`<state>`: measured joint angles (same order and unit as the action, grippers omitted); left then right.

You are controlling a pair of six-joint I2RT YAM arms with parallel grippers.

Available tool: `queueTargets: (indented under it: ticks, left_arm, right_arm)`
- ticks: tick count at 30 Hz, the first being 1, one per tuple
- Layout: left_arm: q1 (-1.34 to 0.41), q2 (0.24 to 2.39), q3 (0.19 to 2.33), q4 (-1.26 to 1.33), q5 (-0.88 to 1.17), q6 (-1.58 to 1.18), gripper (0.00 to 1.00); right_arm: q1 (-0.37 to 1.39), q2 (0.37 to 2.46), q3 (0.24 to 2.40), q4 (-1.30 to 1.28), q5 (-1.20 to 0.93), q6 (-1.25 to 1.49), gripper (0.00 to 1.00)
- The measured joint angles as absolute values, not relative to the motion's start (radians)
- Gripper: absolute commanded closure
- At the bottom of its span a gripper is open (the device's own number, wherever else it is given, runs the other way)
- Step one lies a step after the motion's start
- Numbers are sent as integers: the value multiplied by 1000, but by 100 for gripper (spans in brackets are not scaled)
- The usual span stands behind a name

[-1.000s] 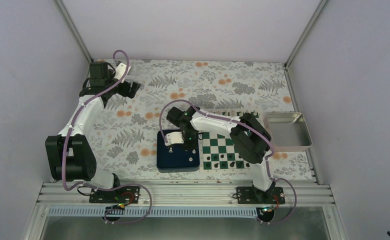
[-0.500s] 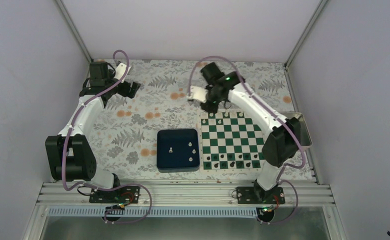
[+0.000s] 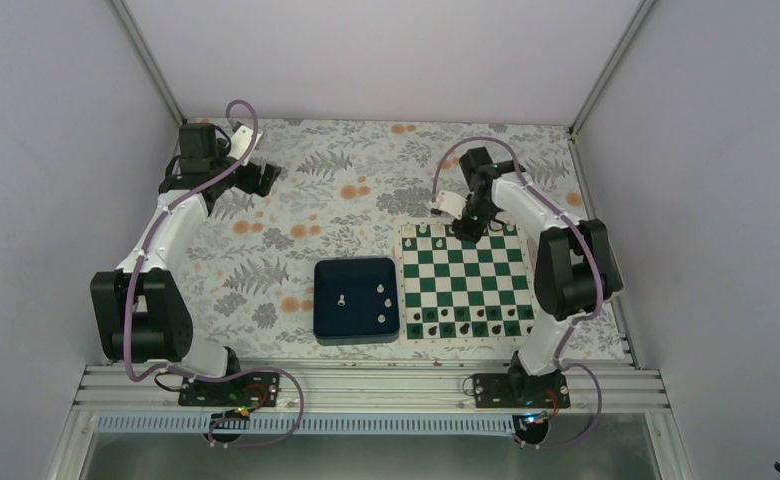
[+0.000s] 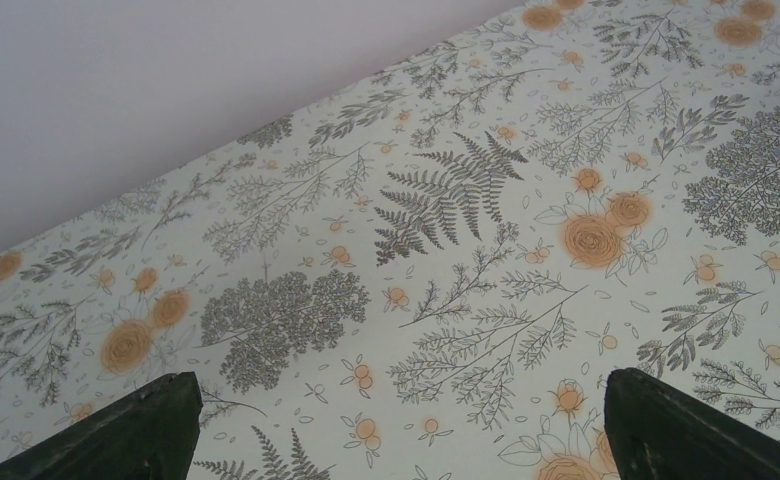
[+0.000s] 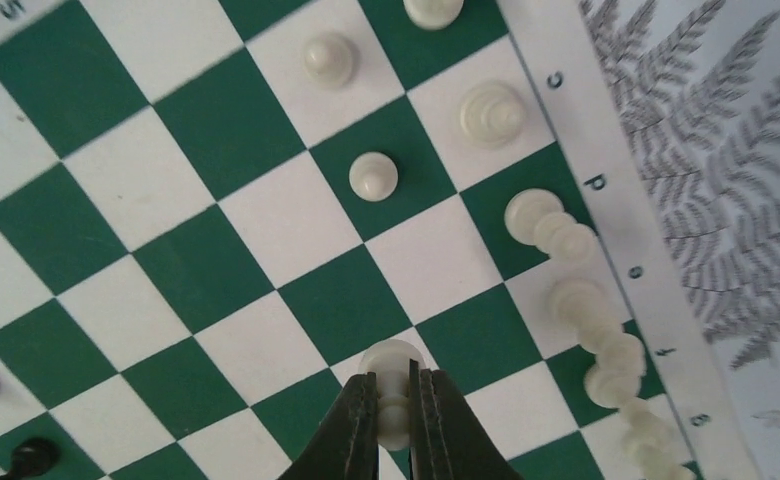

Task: Set up the chess pieces on the board
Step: Place the chess piece on the chessboard.

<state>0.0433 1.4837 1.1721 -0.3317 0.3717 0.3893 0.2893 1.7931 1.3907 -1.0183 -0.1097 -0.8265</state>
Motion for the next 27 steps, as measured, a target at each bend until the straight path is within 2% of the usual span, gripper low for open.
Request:
queueTargets:
  ticks: [20,27]
  left_arm:
    - [43,1484,1172,-332,373,389,0]
    - [43,1484,1172,-332,375,390,0]
  right_arm:
    - [255,1948,1336,-847,-130,-839,93]
    - [253,1948,1350,-866,-129,-843,83]
